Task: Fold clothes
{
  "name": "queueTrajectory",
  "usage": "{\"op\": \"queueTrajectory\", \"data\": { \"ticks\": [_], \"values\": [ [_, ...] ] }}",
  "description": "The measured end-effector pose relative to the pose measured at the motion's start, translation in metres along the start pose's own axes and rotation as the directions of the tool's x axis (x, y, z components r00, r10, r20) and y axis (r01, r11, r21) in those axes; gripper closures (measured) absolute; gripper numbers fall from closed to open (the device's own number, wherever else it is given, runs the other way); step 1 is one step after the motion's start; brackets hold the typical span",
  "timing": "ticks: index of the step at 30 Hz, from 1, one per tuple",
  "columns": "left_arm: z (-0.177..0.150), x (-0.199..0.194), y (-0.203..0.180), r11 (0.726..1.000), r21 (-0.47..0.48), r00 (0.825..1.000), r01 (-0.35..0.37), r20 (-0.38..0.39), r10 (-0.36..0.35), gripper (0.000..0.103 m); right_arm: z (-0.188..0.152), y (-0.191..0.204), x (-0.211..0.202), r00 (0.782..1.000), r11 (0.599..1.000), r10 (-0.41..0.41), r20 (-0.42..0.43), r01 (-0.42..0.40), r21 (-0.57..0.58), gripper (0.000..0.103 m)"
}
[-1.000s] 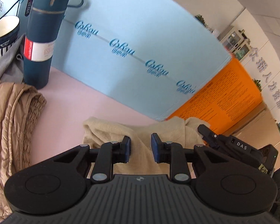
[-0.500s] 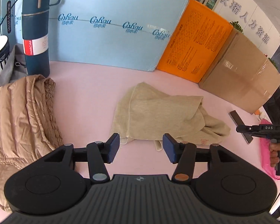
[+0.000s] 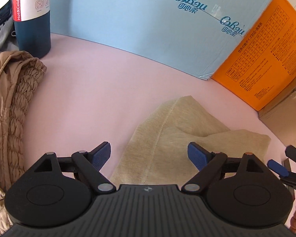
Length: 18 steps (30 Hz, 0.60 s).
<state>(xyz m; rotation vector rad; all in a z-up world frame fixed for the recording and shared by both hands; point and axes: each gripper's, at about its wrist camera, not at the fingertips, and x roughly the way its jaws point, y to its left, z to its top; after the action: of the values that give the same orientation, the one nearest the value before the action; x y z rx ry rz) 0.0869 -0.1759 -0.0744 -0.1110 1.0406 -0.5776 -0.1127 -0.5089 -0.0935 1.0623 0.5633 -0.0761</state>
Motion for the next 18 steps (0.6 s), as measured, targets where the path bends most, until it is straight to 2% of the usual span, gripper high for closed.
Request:
{"op": "queueTrajectory", "data": {
  "ticks": [3,4,5,6,7,8,11,15,18],
  "values": [
    [0.008,0.012,-0.010,1.000,0.028,1.000,0.000,-0.025,0.001,0.019,0.012,-0.005,0.022,0.998,0.993,-0.052,0.023,0.049,0.104,0.025],
    [0.010,0.017,-0.013,0.999,0.040,0.999,-0.011,-0.037,0.012,0.019,0.013,-0.004,0.026,0.995,0.989,-0.094,0.021,0.091,0.114,0.029],
    [0.012,0.021,-0.017,0.998,0.053,0.998,-0.028,-0.051,0.030,0.020,0.014,-0.003,0.031,0.991,0.983,-0.136,0.018,0.133,0.124,0.038],
    [0.012,0.023,-0.021,0.997,0.075,0.998,-0.028,-0.051,0.032,0.022,0.015,-0.002,0.035,0.986,0.978,-0.169,0.012,0.166,0.126,0.070],
    [0.012,0.024,-0.024,0.996,0.093,0.998,-0.005,-0.055,0.011,0.040,0.016,0.000,0.038,0.985,0.981,-0.171,-0.003,0.170,0.095,0.095],
    [0.014,0.024,-0.026,0.996,0.092,0.998,0.018,-0.067,-0.011,0.067,0.016,0.002,0.040,0.986,0.983,-0.168,-0.015,0.168,0.068,0.095],
    [0.021,0.020,-0.028,0.995,0.067,0.994,0.068,-0.086,-0.062,0.087,0.017,0.011,0.036,0.994,0.993,-0.108,-0.017,0.109,0.034,0.095],
    [0.043,-0.011,-0.033,0.989,0.049,0.991,0.137,-0.005,-0.137,0.090,0.039,0.043,0.015,0.999,1.000,0.009,0.039,-0.009,-0.013,0.095],
    [0.064,-0.057,-0.040,0.973,0.063,0.967,0.223,0.110,-0.228,0.090,0.056,0.074,-0.010,0.987,0.989,0.134,0.089,-0.128,-0.070,0.095]
  ]
}}
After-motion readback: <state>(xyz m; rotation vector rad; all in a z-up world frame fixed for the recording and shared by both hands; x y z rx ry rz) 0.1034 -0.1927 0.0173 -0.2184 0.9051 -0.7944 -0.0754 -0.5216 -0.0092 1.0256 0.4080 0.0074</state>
